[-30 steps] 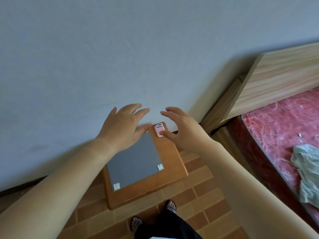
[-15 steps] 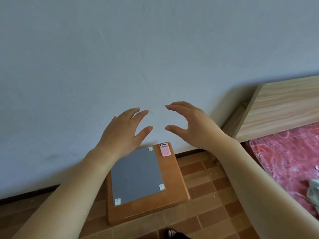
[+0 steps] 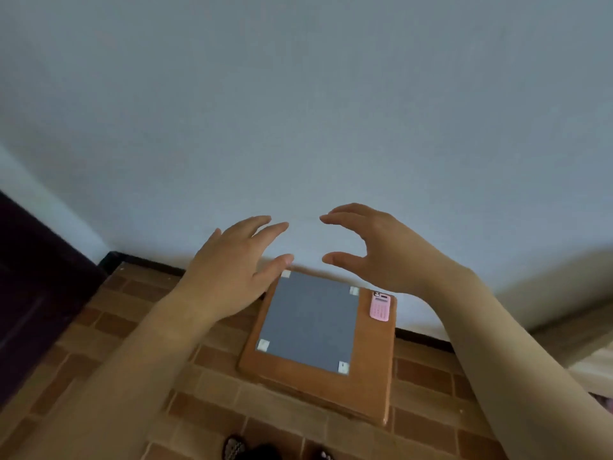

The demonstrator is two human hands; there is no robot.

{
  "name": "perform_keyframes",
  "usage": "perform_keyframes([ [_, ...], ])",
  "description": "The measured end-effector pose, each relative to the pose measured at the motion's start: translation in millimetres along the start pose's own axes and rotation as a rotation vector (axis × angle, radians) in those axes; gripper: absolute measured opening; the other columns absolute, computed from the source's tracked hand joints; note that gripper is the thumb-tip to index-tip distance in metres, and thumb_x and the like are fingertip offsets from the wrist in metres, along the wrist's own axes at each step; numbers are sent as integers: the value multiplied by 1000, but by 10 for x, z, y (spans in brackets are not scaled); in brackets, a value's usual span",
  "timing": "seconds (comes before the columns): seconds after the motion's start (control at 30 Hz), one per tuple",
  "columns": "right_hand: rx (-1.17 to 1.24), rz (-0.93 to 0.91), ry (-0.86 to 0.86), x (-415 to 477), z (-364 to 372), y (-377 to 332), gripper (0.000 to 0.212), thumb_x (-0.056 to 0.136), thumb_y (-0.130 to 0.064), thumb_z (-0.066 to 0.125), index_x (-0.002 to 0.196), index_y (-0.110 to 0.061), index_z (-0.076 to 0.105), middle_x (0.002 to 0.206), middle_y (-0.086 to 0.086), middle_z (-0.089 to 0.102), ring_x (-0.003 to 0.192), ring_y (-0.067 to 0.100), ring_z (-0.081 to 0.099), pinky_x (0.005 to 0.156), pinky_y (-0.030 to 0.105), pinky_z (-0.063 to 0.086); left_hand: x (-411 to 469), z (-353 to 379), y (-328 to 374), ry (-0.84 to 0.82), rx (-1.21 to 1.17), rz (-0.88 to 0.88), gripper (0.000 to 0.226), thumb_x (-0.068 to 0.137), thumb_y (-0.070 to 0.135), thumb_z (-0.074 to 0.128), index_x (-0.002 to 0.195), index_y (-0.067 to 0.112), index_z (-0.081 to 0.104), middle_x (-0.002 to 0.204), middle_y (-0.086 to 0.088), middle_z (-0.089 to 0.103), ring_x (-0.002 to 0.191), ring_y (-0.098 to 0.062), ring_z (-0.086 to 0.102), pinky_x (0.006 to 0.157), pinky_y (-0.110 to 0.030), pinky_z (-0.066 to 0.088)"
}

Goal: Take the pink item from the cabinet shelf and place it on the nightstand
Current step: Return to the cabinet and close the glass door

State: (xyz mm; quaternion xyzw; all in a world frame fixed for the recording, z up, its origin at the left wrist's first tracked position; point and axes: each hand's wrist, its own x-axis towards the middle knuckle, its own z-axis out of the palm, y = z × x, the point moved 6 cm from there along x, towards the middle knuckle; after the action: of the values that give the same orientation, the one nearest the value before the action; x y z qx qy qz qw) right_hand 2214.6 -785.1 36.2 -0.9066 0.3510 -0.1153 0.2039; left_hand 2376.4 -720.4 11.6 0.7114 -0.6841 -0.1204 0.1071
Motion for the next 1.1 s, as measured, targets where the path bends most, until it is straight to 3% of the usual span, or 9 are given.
perform_keyframes([
  [0.27, 31, -337, -191, 399, 530, -1062, 54, 84, -44, 56, 134, -29, 40, 141, -9, 40, 125, 10, 40, 96, 18, 28, -1159, -308, -713, 158, -23, -370, 59, 86, 61, 27, 140, 39, 24, 151, 12, 24, 137, -6, 20, 113, -48, 18],
  [0.47, 92, -535, -313, 390, 1003, -2122, 50, 85, -37, 60, 132, -28, 43, 133, -7, 46, 113, 4, 42, 80, -1, 26, -2182, -513, -1183, 270, -65, -569, 58, 87, 63, 28, 140, 39, 28, 149, 13, 27, 136, -5, 23, 111, -47, 23],
  [0.57, 142, -631, -365, 284, 1241, -2755, 47, 85, -34, 61, 129, -30, 46, 130, -9, 49, 106, 2, 45, 88, 14, 34, -2800, -599, -1455, 325, -79, -665, 67, 79, 71, 20, 138, 42, 27, 148, 15, 27, 135, -4, 25, 109, -49, 27],
  [0.63, 142, -705, -393, 176, 1426, -3221, 46, 85, -32, 61, 129, -29, 46, 131, -9, 49, 114, 4, 45, 97, 22, 35, -3269, -649, -1627, 361, -86, -733, 70, 76, 72, 18, 139, 41, 28, 147, 15, 29, 134, -4, 26, 109, -49, 27],
  [0.8, 94, -831, -449, -156, 2101, -4410, 51, 84, -40, 59, 132, -30, 43, 138, -10, 45, 124, 9, 41, 105, 28, 34, -4607, -701, -2052, 350, -57, -948, 62, 85, 67, 24, 140, 40, 25, 150, 14, 25, 137, -7, 23, 113, -41, 21],
  [0.93, 53, -951, -473, -492, 2627, -5347, 57, 85, -46, 56, 136, -31, 37, 143, -10, 37, 129, 10, 36, 105, 29, 30, -5724, -797, -2317, 383, 20, -1103, 74, 76, 73, 12, 140, 39, 25, 150, 11, 27, 137, -9, 25, 113, -44, 23],
  [1.1, 81, -1097, -579, -975, 3126, -6355, 55, 84, -46, 56, 134, -32, 38, 140, -11, 39, 126, 10, 39, 104, 35, 37, -6857, -859, -2382, 451, 28, -1248, 83, 70, 76, 7, 140, 37, 27, 149, 9, 31, 135, -9, 29, 109, -44, 30],
])
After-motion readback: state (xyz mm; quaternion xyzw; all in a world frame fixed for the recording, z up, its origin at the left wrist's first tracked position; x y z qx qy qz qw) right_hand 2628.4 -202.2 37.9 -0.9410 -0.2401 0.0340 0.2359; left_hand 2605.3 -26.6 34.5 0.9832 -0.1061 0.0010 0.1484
